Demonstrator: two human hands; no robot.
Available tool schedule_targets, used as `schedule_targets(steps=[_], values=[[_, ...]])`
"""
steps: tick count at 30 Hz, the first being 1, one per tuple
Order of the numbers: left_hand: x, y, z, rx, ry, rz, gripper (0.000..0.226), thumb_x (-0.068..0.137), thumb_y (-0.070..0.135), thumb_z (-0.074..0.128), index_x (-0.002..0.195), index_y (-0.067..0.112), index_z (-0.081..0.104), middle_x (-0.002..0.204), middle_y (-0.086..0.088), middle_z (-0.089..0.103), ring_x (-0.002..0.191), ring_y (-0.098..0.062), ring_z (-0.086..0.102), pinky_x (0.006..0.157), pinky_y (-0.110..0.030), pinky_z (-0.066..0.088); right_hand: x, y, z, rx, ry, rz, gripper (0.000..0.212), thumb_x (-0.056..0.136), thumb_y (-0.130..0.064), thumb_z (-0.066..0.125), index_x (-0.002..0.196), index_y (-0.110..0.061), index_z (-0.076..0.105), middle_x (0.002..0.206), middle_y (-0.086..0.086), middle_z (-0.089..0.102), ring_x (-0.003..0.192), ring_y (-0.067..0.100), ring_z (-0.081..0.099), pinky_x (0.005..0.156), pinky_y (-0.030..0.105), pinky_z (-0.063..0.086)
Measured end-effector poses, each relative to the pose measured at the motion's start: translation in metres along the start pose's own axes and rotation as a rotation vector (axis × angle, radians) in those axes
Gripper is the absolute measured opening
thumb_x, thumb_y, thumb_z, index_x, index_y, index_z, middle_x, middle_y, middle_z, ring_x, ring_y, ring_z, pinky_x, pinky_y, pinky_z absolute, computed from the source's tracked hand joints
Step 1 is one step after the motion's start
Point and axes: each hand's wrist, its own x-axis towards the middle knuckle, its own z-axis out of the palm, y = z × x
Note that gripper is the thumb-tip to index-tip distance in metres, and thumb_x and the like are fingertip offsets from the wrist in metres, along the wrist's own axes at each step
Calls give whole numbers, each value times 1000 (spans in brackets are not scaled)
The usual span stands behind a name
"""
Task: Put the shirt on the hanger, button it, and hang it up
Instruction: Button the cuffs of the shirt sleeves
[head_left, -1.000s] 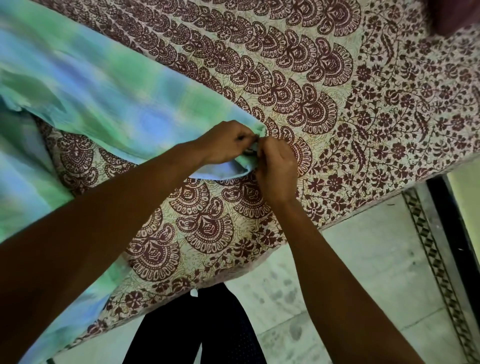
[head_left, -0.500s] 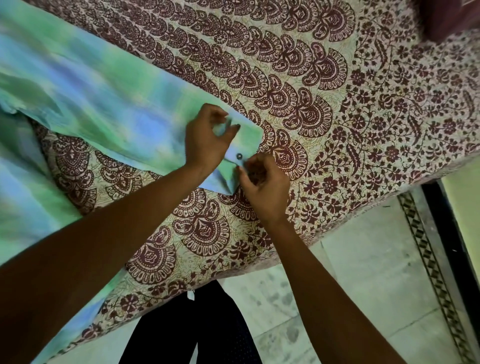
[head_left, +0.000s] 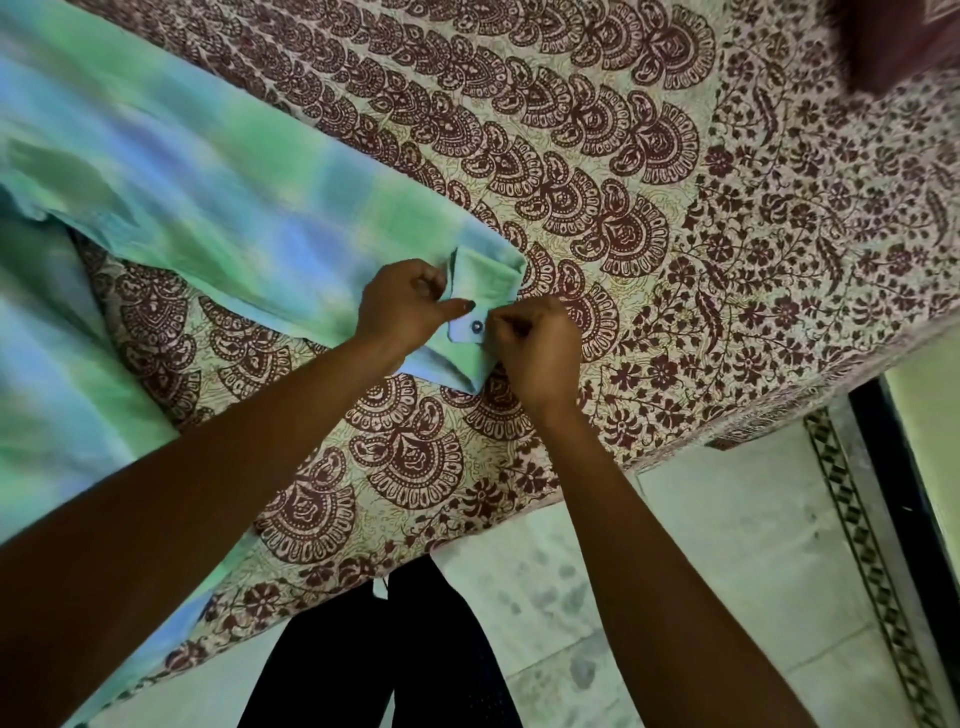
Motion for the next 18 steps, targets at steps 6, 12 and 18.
schedule_targets(steps=[6,12,18], values=[[-31,24,6,-119,-392,117,26,82,11,66,107,13,60,96,-2,69,88,-9,65,80,-15,50,6,-23,-20,440,-130,447,54,73,-56,67,94,-7,65,76,3,64,61,14,59,58,28,51],[-18,-21,0,530,126,533,45,93,27,34,132,10,49,134,-15,53,127,-30,48,108,-40,35,0,14,-39,246,108,618,44,81,-14,69,122,-7,55,119,11,62,95,22,59,82,30,48],[0,-62,-1,1000,230,390,65,97,46,14,147,4,12,155,-21,9,143,-40,6,111,-60,1,-22,3,6,-462,33,-80,71,94,-54,34,149,-21,2,157,12,-4,144,32,-7,115,45,-10]])
